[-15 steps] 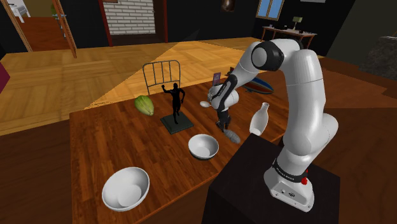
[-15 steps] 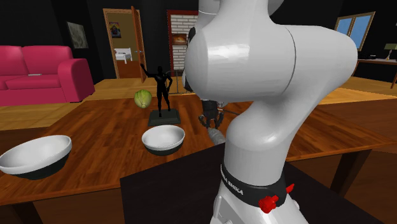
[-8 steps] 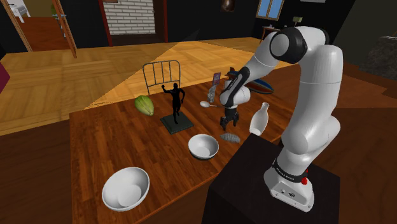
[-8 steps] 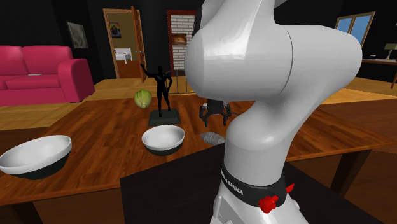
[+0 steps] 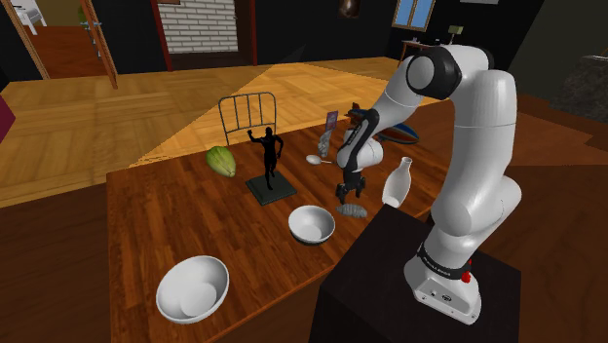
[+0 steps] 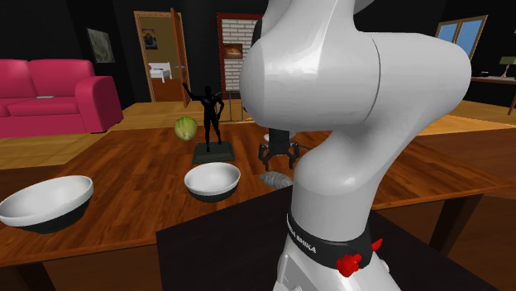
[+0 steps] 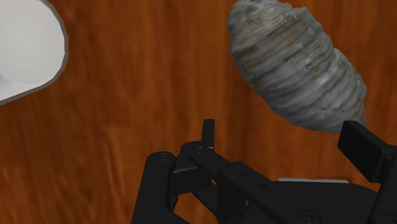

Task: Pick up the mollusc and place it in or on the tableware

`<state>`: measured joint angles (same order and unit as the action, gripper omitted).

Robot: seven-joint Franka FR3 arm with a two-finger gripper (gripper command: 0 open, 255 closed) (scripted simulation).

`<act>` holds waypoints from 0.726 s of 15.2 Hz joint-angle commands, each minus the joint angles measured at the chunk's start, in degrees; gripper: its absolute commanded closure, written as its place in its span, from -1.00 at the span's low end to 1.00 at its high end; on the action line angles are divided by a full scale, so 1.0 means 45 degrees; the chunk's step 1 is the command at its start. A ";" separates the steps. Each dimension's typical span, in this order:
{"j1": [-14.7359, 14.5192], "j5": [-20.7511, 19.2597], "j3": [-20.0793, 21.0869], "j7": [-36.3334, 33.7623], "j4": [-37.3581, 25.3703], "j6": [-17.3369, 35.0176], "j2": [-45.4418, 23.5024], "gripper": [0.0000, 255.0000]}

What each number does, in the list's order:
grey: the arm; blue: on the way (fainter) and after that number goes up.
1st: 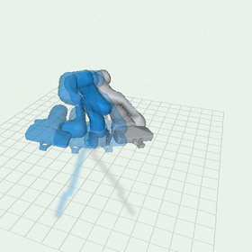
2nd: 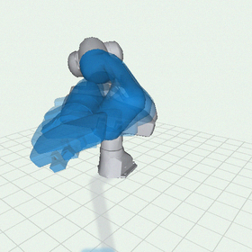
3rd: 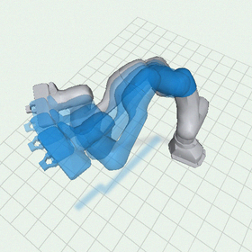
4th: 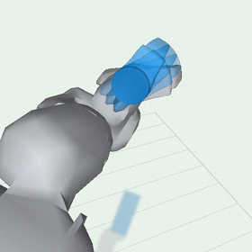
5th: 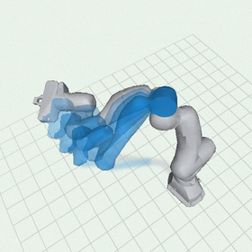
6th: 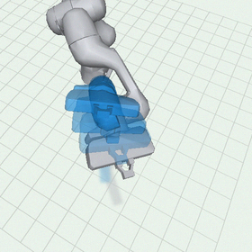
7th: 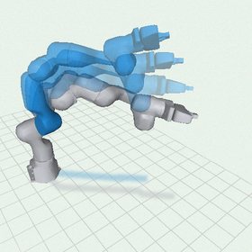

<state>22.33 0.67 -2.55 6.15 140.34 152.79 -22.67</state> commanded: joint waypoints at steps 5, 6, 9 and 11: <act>0.0049 -0.0019 -0.0050 0.0041 0.0078 -0.0148 -0.0172 -1.00; 0.0048 -0.0019 -0.0050 0.0041 0.0078 -0.0148 -0.0172 -1.00; 0.0051 -0.0013 -0.0044 0.0045 0.0194 0.0078 -0.0285 1.00; 0.0020 -0.0020 -0.0040 0.0010 0.0290 0.0158 -0.0276 1.00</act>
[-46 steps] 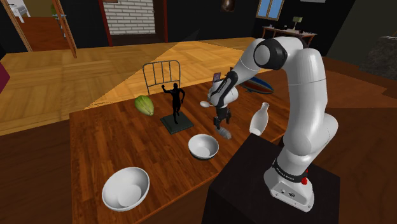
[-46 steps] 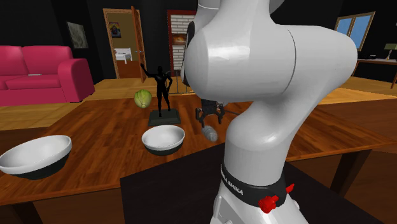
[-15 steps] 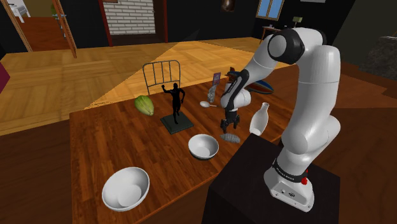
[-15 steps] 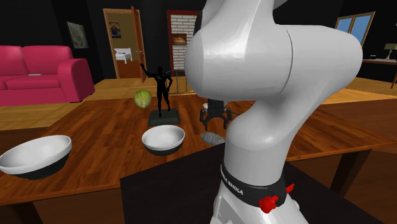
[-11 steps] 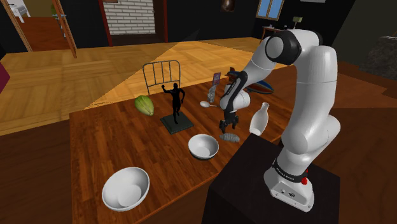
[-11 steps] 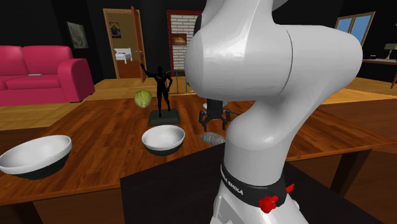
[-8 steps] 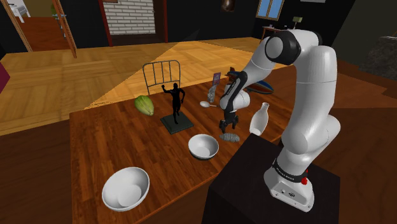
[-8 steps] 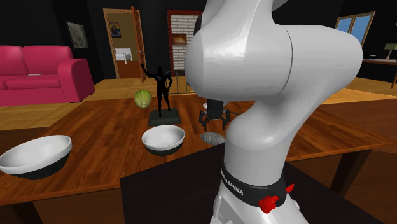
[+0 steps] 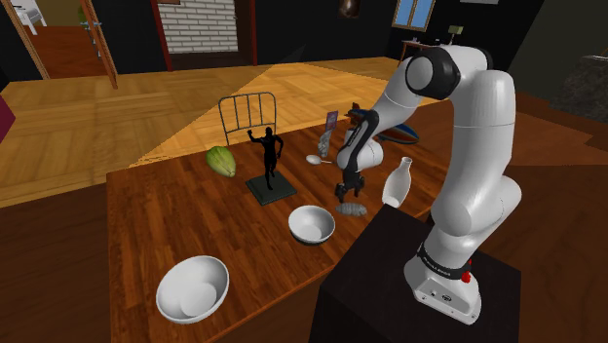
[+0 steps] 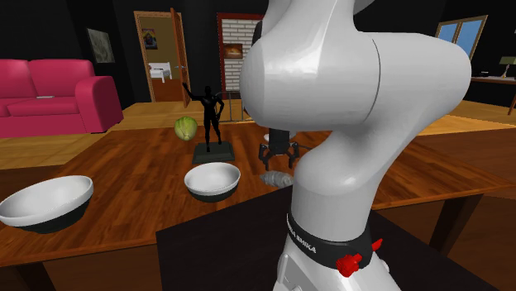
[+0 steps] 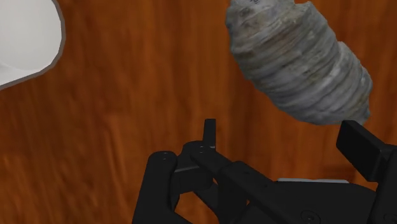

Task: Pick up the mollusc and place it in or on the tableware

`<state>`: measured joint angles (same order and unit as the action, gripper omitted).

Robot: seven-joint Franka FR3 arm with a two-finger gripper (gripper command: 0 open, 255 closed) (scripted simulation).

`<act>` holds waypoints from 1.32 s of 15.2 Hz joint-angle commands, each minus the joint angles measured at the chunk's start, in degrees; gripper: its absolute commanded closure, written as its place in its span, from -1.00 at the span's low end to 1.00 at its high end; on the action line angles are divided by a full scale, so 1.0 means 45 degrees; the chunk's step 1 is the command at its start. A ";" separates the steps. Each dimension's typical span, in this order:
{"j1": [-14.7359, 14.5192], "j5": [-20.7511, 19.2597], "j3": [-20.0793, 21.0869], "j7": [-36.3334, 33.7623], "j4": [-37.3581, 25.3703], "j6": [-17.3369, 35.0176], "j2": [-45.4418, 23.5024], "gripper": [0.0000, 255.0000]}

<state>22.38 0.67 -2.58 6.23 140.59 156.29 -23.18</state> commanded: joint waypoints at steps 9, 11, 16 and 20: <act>-0.0017 -0.0034 -0.0044 -0.0024 0.0265 0.0316 0.0396 -1.00; 0.1452 -0.0176 0.1056 0.3808 0.1506 0.0910 0.1232 -1.00; 0.3477 -0.0113 0.2385 0.8507 0.2529 0.1623 0.1552 -1.00; 0.3299 -0.0339 0.2175 0.8342 0.2368 0.2358 0.0657 -1.00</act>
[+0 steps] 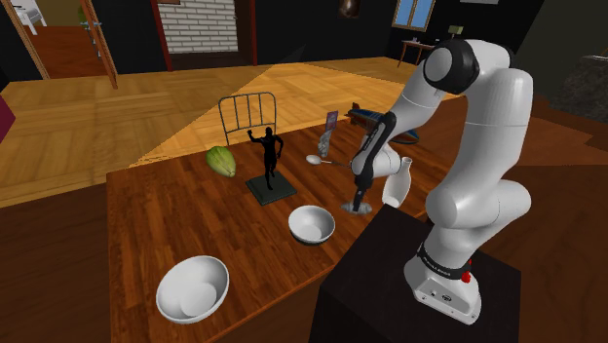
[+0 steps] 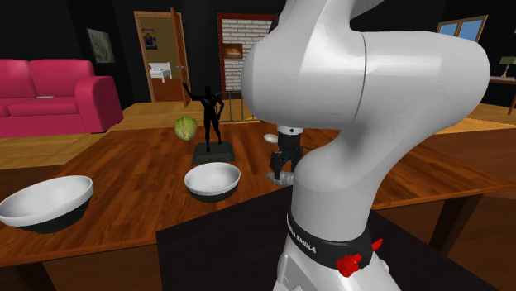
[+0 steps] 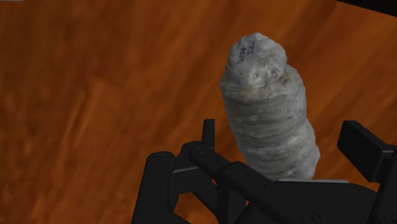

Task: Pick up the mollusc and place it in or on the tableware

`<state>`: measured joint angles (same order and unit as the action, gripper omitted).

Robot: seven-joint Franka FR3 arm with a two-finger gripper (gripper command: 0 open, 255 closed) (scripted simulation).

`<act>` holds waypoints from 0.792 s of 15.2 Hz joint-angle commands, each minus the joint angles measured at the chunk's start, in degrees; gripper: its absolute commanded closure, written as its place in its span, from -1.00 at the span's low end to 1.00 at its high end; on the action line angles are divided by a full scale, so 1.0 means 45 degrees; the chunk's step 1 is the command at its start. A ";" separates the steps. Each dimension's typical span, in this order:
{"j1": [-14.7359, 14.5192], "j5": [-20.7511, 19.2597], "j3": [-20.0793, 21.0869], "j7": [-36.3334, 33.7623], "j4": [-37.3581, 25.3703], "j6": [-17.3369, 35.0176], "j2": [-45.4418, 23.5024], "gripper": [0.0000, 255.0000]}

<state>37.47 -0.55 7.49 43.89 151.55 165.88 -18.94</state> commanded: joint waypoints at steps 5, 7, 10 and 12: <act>-0.0139 -0.0135 -0.0154 -0.0076 -0.0144 0.0505 -0.0642 -1.00; -0.0139 -0.0134 -0.0154 -0.0076 -0.0144 0.0505 -0.0642 -1.00; -0.0138 -0.0134 -0.0153 -0.0076 -0.0144 0.0501 -0.0639 1.00; -0.0139 -0.0134 -0.0153 -0.0077 -0.0144 0.0502 -0.0639 1.00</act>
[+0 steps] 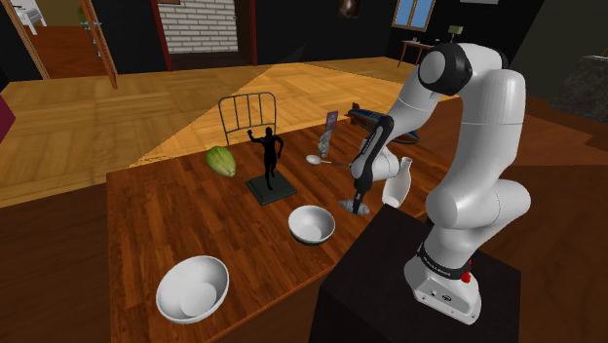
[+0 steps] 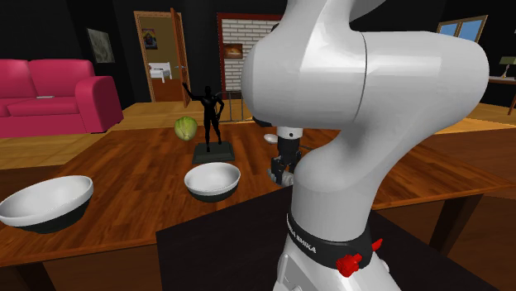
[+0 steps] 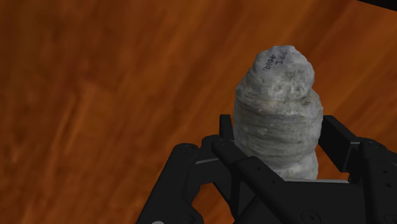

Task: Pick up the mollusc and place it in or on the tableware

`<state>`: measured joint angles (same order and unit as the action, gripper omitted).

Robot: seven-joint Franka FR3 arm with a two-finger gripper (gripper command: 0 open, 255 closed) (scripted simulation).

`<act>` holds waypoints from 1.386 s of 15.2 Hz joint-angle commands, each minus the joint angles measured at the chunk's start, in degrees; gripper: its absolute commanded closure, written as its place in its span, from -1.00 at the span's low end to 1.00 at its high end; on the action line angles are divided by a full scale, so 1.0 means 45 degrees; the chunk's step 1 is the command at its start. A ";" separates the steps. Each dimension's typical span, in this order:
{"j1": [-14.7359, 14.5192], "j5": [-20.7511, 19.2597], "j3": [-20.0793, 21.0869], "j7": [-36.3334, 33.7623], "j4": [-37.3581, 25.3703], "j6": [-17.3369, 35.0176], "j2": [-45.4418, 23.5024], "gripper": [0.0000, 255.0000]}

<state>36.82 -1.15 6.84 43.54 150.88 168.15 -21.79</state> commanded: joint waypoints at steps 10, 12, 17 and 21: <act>0.0156 0.0134 0.0176 0.0082 0.0194 -0.0510 0.0690 1.00; 0.0251 0.0246 0.0300 0.0151 0.0304 -0.0865 0.1156 1.00; 0.0444 0.0584 0.0575 0.0360 0.0521 -0.1796 0.2309 1.00; 0.0531 0.0872 0.0727 0.0539 0.0633 -0.2581 0.3214 1.00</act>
<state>39.09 2.40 9.94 45.70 153.60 157.59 -8.49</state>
